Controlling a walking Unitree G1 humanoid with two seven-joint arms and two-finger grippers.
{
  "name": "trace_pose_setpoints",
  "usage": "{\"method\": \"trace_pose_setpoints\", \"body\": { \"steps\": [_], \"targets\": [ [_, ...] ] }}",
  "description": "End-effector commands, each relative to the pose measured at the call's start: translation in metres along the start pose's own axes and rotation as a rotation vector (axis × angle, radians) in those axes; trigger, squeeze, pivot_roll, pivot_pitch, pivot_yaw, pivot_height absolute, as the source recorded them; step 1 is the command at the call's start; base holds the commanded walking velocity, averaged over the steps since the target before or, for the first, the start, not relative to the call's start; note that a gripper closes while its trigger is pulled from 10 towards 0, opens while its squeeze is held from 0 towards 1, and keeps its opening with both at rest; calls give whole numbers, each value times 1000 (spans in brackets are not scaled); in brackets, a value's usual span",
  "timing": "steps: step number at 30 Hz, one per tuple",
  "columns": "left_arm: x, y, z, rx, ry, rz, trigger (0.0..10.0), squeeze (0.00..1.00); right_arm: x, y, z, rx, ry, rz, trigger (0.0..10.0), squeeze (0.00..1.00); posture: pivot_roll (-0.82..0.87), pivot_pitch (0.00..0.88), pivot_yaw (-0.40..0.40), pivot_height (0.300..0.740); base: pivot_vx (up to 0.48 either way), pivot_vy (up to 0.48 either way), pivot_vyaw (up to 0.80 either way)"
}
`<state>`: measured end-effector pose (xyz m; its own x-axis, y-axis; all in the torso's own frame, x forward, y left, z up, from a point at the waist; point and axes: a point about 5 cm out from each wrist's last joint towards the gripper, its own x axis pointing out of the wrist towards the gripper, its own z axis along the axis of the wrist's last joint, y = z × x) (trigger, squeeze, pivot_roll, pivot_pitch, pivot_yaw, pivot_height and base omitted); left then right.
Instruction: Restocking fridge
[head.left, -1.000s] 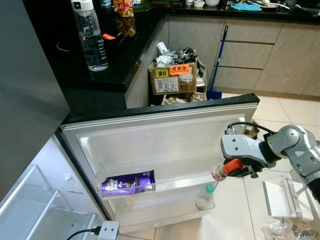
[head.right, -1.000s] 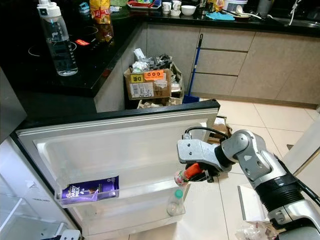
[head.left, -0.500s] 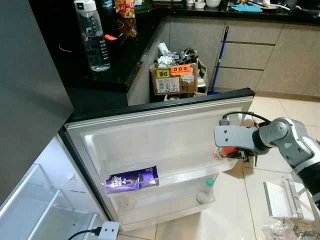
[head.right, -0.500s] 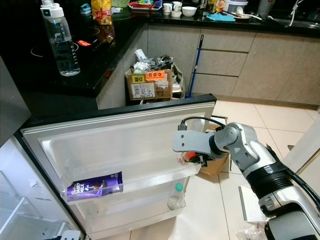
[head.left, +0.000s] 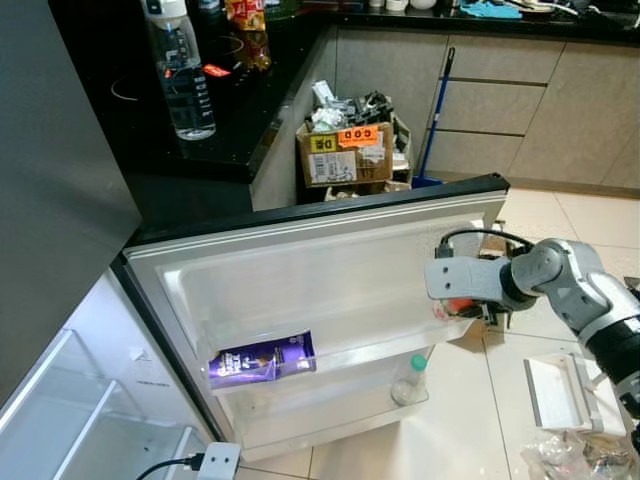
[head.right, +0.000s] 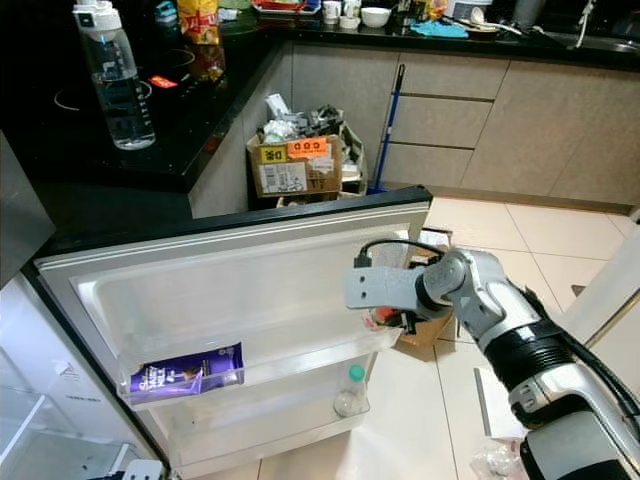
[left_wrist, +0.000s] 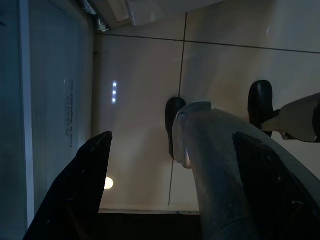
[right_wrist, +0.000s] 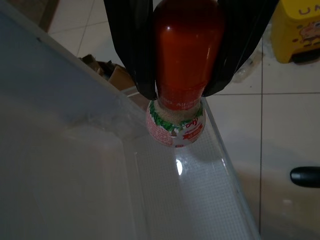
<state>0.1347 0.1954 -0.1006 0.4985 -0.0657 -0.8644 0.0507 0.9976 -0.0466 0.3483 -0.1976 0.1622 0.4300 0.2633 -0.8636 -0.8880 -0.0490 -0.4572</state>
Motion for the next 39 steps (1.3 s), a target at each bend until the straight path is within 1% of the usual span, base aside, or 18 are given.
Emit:
{"method": "trace_pose_setpoints", "body": {
  "steps": [1, 3, 5, 7, 8, 12, 13, 14, 16, 17, 18, 25, 27, 28, 31, 36, 38, 39],
  "targets": [
    [0, -4, -4, -16, 13, -5, 10000, 0, 3, 3, -6, -4, 34, 12, 10000, 173, -109, 0, -44, 740, 0, 0, 0],
    [0, -4, -5, -18, 13, -5, 10000, 0, 4, 2, -10, -10, 69, 4, 10000, 337, -109, 0, -44, 740, 0, 0, 0],
    [0, -4, -5, -19, 13, -5, 10000, 0, 5, 2, -12, -13, 80, 3, 10000, 424, -106, 0, -45, 740, 0, 0, 0],
    [0, -4, -5, -19, 13, -5, 10000, 0, 5, 2, -13, -14, 85, 4, 10000, 424, -106, 0, -45, 740, 0, 0, 0],
    [0, -4, -5, -20, 12, -6, 10000, 0, 5, 1, -14, -16, 94, -9, 10000, 1000, -106, 0, -45, 740, 0, 0, 0],
    [0, -4, -4, -21, 10, -7, 10000, 0, 3, -9, -6, -29, 34, -98, 10000, 1000, -106, 0, -45, 740, 0, 0, 0],
    [0, -4, -4, -20, 10, -7, 10000, 0, 0, -10, 0, -25, -20, -91, 10000, 965, -106, 0, -45, 740, 0, 0, 0],
    [0, -4, -4, -18, 10, -7, 10000, 0, -5, -10, 6, -19, -79, -85, 10000, 745, -106, 0, -45, 740, 0, 0, 0],
    [0, -4, -4, -18, 10, -7, 10000, 0, -8, -11, 9, -16, -116, -78, 10000, 745, -106, 0, -45, 740, 0, 0, 0],
    [0, -4, -4, -16, 11, -7, 10000, 0, -12, -13, 13, -12, -157, -89, 10000, 98, -106, 0, -44, 740, 0, 0, 0],
    [0, -4, -4, -15, 11, -8, 10000, 0, -15, -15, 15, -13, -180, -100, 10000, 0, -106, 0, -44, 740, 0, 0, 0],
    [0, -4, -3, -11, 7, -10, 10000, 0, -38, -19, 22, -20, -306, -113, 10000, 0, -105, 0, -42, 740, 0, 0, 0],
    [1, -4, -1, -10, 4, -12, 10000, 0, -55, -12, 32, -19, -451, -59, 10000, 0, -105, 0, -42, 740, 0, 0, 0],
    [1, -4, -1, -10, 4, -12, 10000, 0, -55, -12, 32, -19, -451, -59, 10000, 0, -105, 0, -42, 740, 0, 0, 0],
    [1, -4, 0, -9, 1, -15, 10000, 0, -73, 6, 50, -24, -718, 73, 10000, 0, -108, 0, -39, 740, 0, 0, 0],
    [1, -4, 0, -13, 0, -18, 10000, 0, -61, 27, 54, 17, -829, 207, 10000, 0, -109, 0, -36, 740, 0, 0, 0],
    [1, -4, 0, -17, 2, -22, 10000, 0, -35, 57, 51, 179, -962, 384, 10000, 0, -106, 0, -37, 740, 0, 0, 0],
    [1, -4, 0, -17, 2, -22, 10000, 0, -35, 57, 51, 179, -962, 384, 10000, 0, -106, 0, -37, 740, 0, 0, 0]
  ]
}}
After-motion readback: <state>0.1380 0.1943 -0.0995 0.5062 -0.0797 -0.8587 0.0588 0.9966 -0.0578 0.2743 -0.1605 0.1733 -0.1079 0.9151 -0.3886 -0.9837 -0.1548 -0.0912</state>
